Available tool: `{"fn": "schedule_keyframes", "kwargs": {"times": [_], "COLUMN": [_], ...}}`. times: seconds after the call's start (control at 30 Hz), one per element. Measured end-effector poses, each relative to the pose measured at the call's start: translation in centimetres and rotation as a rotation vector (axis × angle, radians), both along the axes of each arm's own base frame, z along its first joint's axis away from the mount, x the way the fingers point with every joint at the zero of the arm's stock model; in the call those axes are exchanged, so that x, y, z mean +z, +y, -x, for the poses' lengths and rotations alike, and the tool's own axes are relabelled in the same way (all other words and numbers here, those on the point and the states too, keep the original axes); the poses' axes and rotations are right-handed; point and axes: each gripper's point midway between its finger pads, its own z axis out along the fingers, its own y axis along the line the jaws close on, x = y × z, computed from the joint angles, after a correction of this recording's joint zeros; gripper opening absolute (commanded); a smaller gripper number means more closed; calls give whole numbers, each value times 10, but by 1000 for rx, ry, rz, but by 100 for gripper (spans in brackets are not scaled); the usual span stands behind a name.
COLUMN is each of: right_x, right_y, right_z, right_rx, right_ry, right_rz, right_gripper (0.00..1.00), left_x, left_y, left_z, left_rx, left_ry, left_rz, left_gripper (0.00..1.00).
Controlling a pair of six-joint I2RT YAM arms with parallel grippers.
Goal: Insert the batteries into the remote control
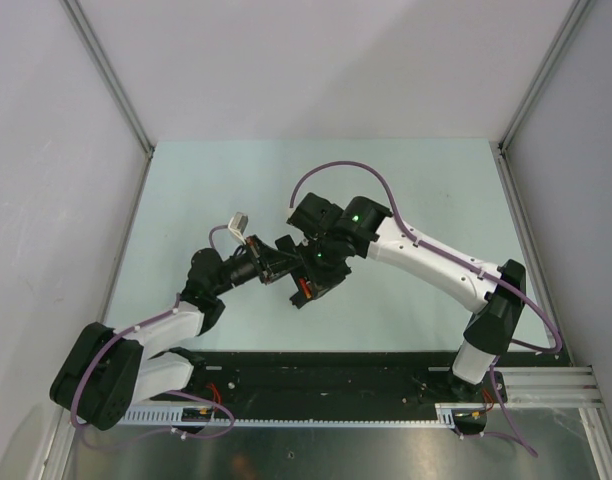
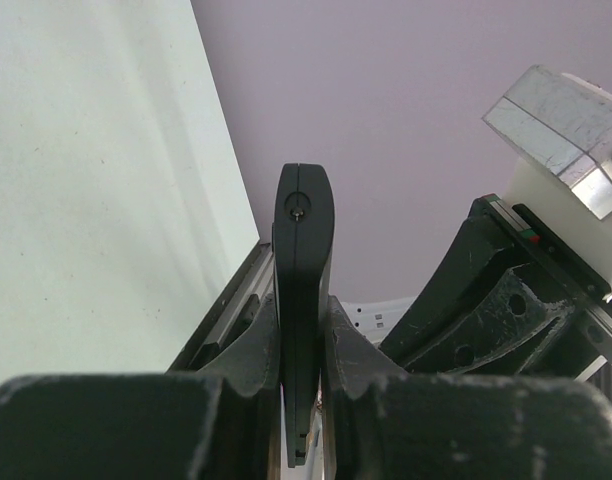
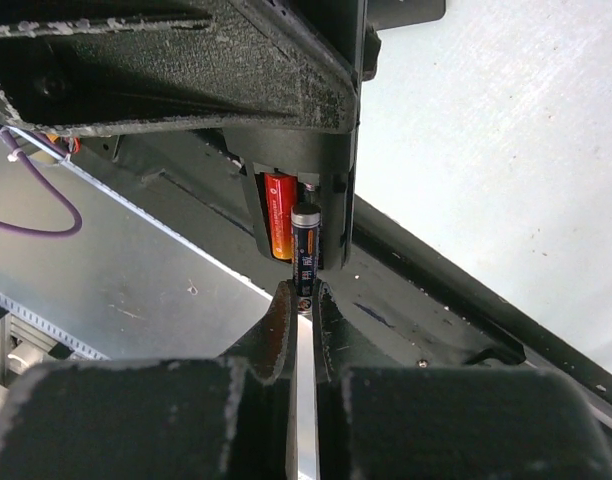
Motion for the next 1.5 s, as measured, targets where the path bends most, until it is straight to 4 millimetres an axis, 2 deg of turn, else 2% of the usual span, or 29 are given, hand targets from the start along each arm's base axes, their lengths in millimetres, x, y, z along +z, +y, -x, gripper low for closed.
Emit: {"fn": "schedule_keyframes", "kwargs": {"times": [0.7,1.2,1.3,1.5], "right_x": [-9,-5,-5,-5], "right_y": [0,5,5,5], "right_z": [-5,-15,-16,-17], "right_rx": [-20,-34,-35,-36], "right_ry": [-9,-29,-31,-35], "right_rz": [24,26,27,29], "right_gripper": [0,0,2,13], "left_x": [-1,0,0,0], "left_y": [1,2,2,2], "left_z": [-3,-4,-4,-5], "left_rx": [17,27,29,34], "left_ry": [10,10,8,7], "left_rz": [-1,0,1,2], "left_gripper": [0,0,0,0]}}
